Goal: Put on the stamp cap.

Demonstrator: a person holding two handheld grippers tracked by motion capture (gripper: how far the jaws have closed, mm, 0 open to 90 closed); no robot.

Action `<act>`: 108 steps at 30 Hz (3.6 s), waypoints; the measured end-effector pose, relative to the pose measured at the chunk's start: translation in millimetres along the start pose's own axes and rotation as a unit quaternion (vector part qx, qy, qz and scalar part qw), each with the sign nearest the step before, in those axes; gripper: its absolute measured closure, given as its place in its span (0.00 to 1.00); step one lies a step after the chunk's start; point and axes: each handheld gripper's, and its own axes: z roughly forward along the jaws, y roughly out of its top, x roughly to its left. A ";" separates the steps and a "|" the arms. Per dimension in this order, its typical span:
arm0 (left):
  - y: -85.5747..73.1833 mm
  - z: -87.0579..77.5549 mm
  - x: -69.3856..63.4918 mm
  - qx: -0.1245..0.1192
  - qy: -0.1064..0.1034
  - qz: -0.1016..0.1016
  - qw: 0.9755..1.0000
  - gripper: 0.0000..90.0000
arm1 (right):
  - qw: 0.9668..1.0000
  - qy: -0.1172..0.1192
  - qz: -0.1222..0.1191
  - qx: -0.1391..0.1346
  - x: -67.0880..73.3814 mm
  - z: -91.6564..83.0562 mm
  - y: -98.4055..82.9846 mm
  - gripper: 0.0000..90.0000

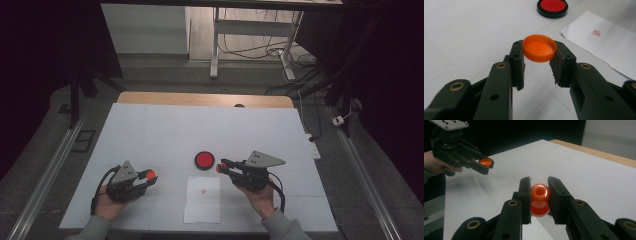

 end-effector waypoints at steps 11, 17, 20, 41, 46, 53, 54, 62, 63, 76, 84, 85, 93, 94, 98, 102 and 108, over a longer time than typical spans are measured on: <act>9.8 11.0 -11.0 0.005 -0.014 0.017 1.000 0.72 | 1.000 0.003 -0.001 0.002 0.5 1.6 -0.1 0.80; 13.6 16.5 -16.3 0.010 -0.021 0.026 0.999 0.72 | 1.000 0.004 0.000 0.004 0.7 2.0 -0.2 0.80; 15.7 19.6 -19.5 0.011 -0.026 0.031 0.999 0.72 | 1.000 0.004 0.001 0.004 0.6 2.1 -0.3 0.80; 30.6 44.5 -45.5 0.025 -0.061 0.062 0.996 0.72 | 1.000 0.000 -0.002 0.006 0.2 2.6 -1.1 0.80; 35.1 51.5 -50.0 0.028 -0.067 0.069 0.995 0.72 | 1.000 0.001 -0.001 0.006 0.7 3.3 -1.3 0.80; 42.1 61.4 -56.8 0.028 -0.076 0.078 0.994 0.72 | 1.000 0.002 -0.001 0.006 0.8 3.8 -1.5 0.80; 43.5 63.0 -58.2 0.028 -0.079 0.081 0.993 0.72 | 1.000 0.001 -0.001 0.006 0.7 3.9 -1.6 0.80; 55.2 77.8 -71.9 0.029 -0.098 0.097 0.990 0.72 | 1.000 0.002 0.000 0.006 0.6 4.1 -2.0 0.80; 56.1 79.6 -73.6 0.030 -0.100 0.099 0.990 0.72 | 1.000 0.001 -0.001 0.008 0.5 4.0 -2.1 0.80; 60.8 88.1 -79.3 0.033 -0.106 0.104 0.988 0.72 | 1.000 0.004 -0.002 0.011 2.0 5.7 -3.0 0.80; 61.6 90.0 -79.4 0.034 -0.107 0.104 0.988 0.72 | 1.000 0.009 -0.003 0.012 4.3 7.9 -3.0 0.80; 61.7 90.0 -79.6 0.034 -0.107 0.105 0.988 0.72 | 1.000 0.010 -0.003 0.012 5.0 8.5 -3.0 0.80; 61.8 90.2 -79.7 0.035 -0.108 0.106 0.988 0.72 | 1.000 0.025 -0.007 0.016 12.6 15.9 -2.1 0.80; 61.8 90.3 -79.9 0.036 -0.108 0.106 0.988 0.72 | 0.999 0.027 -0.007 0.015 13.7 17.1 -2.1 0.80; 61.5 90.2 -81.6 0.035 -0.109 0.105 0.988 0.72 | 0.999 0.036 -0.009 0.018 18.6 21.2 -2.1 0.80; 61.4 90.7 -81.8 0.036 -0.109 0.106 0.988 0.72 | 0.999 0.044 -0.013 0.021 22.4 24.5 -2.1 0.80; 61.7 90.3 -82.5 0.031 -0.111 0.107 0.988 0.72 | 0.998 0.051 -0.013 0.026 24.8 28.5 -3.3 0.80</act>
